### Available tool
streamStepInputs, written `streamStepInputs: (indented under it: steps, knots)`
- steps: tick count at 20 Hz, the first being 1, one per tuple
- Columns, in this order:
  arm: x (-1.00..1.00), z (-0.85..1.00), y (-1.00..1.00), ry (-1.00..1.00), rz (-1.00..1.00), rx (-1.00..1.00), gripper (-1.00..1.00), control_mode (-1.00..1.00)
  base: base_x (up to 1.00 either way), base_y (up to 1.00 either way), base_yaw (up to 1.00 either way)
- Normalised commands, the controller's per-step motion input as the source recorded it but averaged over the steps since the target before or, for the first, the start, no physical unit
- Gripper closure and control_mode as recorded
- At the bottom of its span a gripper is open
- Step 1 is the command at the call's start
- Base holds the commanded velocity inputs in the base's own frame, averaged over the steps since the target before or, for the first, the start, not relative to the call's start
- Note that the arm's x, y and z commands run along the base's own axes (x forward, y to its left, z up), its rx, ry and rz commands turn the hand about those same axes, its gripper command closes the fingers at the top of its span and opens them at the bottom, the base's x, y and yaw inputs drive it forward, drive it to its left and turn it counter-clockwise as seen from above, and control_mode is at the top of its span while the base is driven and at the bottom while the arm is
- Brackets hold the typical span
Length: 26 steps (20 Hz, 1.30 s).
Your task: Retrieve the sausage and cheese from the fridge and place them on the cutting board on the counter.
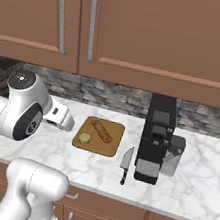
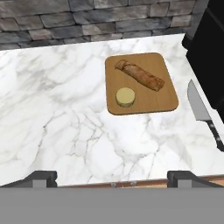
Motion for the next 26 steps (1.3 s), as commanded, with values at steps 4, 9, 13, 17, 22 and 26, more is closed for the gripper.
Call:
streamStepInputs:
  steps: [4,9,13,17,22,26]
  knots:
    - [0.0,0.0,0.0,0.0,0.0,0.0,-1.0,1.0,0.0,0.0,0.0]
    - [0.0,0.0,0.0,0.0,0.0,0.0,-1.0,1.0,-0.05,0.0,0.0]
    - [0.0,0.0,0.0,0.0,0.0,0.0,-1.0,1.0,-0.17,-0.02,-0.01]
    - [0.0,0.0,0.0,0.0,0.0,0.0,-1.0,1.0,-0.63,-0.1,-0.01]
    - [0.0,0.0,0.0,0.0,0.0,0.0,-1.0,1.0,-0.88,-0.05,-0.01]
    - [0.0,0.0,0.0,0.0,0.0,0.0,-1.0,1.0,-0.83,-0.02,-0.12]
